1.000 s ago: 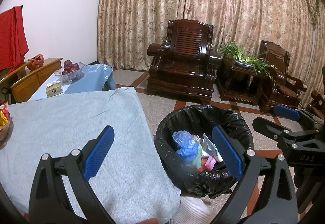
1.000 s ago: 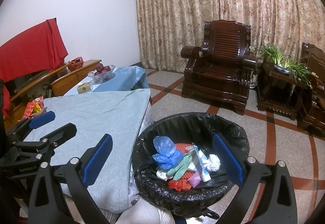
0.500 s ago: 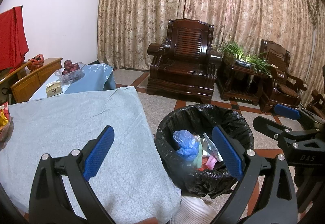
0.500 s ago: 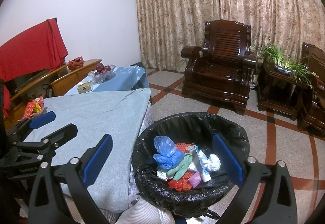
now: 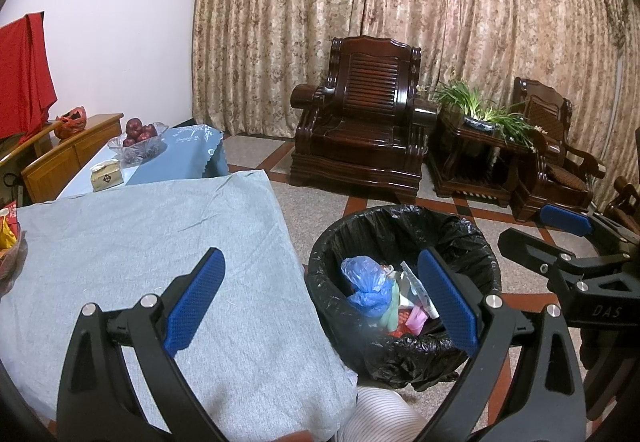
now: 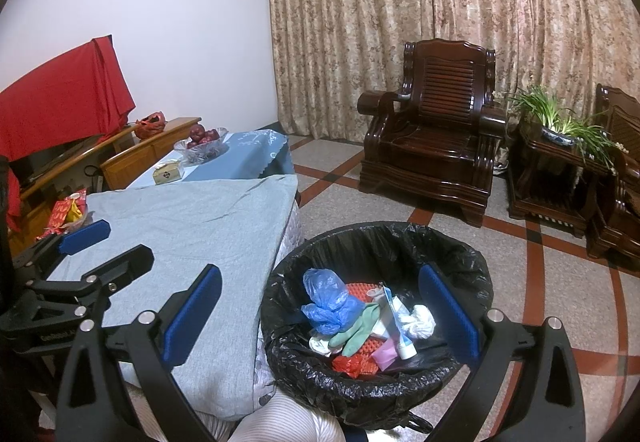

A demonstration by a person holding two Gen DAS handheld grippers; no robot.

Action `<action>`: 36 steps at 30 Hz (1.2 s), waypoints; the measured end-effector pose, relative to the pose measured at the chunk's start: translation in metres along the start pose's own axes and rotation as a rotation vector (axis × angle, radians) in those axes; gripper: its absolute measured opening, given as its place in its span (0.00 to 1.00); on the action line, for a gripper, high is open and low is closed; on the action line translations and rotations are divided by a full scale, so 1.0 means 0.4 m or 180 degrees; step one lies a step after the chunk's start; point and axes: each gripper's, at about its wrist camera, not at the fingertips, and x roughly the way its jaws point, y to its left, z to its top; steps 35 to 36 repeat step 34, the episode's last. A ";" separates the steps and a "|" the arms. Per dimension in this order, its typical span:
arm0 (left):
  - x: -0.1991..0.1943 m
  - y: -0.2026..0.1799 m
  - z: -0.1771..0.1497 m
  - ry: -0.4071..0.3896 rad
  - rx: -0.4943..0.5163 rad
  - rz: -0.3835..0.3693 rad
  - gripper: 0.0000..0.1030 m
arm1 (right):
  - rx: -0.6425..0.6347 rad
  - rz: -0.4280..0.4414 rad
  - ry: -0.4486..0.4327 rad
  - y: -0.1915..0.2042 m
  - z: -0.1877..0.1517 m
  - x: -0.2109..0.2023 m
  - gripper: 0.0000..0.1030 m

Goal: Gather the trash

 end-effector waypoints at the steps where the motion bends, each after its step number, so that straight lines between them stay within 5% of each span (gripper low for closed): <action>1: 0.000 0.000 0.000 0.0001 0.0002 0.0002 0.92 | -0.0002 0.0000 0.0000 0.000 0.001 0.000 0.94; 36: 0.001 0.006 -0.021 0.0035 0.0023 0.0026 0.92 | 0.0004 0.0002 0.0036 -0.008 -0.018 0.012 0.94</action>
